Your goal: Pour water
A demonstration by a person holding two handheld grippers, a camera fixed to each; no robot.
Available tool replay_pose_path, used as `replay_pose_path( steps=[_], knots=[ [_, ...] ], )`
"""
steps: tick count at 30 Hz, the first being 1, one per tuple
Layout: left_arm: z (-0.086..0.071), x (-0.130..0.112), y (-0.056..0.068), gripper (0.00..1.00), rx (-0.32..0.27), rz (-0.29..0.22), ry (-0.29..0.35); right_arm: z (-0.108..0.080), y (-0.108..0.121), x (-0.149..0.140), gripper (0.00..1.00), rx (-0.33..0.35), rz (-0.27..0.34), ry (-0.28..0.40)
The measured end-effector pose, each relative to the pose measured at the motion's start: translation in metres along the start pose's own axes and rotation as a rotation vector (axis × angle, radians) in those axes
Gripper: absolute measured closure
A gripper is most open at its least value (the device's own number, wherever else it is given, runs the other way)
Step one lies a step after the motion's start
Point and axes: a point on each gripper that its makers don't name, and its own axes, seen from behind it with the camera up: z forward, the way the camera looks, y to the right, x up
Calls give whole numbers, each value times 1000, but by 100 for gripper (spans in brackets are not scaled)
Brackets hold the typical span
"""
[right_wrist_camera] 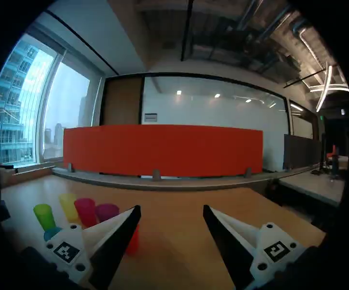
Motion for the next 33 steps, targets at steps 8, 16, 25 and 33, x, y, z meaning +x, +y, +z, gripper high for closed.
replay_pose_path(
  steps=[8, 16, 25, 33],
  knots=[
    [4, 45, 6, 0, -65, -21, 0, 1, 4, 34, 0, 11, 27, -32],
    [8, 88, 5, 0, -83, 24, 0, 2, 8, 81, 0, 37, 59, -20],
    [14, 133, 8, 0, -102, 27, 3, 5, 9, 132, 0, 46, 22, 5],
    [19, 161, 10, 0, -110, 18, 6, 10, 0, 159, 0, 63, 0, -1]
  ],
)
